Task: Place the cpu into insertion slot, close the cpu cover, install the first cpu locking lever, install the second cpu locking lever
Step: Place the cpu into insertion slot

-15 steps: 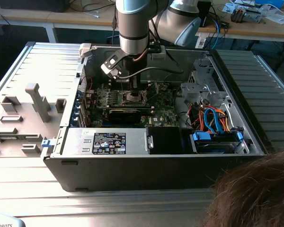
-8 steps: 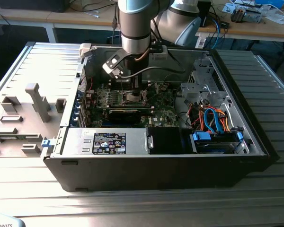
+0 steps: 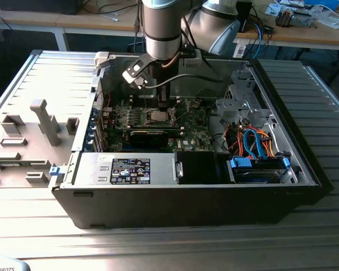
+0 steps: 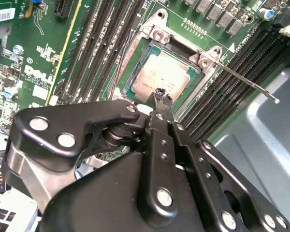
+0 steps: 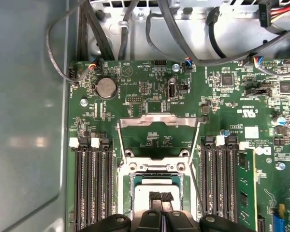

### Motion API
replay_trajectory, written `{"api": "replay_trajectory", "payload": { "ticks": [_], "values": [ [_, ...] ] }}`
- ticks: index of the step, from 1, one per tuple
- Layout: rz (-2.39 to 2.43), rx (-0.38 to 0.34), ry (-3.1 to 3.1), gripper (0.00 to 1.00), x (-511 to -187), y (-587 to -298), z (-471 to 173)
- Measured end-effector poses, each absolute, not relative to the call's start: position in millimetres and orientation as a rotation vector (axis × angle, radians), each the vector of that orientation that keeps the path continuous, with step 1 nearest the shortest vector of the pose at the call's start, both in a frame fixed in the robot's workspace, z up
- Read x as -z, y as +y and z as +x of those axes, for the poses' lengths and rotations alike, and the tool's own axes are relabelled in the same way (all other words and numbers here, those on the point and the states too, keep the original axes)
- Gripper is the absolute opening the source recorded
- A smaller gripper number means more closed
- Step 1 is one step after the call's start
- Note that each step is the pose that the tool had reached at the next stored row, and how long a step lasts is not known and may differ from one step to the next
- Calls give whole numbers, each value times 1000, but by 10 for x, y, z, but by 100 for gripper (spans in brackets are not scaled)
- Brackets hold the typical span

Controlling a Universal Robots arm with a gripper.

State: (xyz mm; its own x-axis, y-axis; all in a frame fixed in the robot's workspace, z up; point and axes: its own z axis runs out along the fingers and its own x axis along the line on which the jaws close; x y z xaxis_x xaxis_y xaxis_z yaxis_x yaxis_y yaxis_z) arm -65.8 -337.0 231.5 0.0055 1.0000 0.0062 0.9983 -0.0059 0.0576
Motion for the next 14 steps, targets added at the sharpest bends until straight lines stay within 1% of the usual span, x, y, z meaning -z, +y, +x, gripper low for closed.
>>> {"api": "replay_trajectory", "payload": {
  "ticks": [6, 7, 8, 9, 14],
  "values": [
    [2203, -66, 2191, 11, -2406, -3370, -654],
    [2214, -42, 2202, 11, -2407, -3370, -648],
    [2237, 7, 2224, 11, -2406, -3370, -635],
    [2251, 39, 2237, 11, -2408, -3371, -631],
    [2252, 41, 2238, 11, -2446, -3371, -630]
  ]
}}
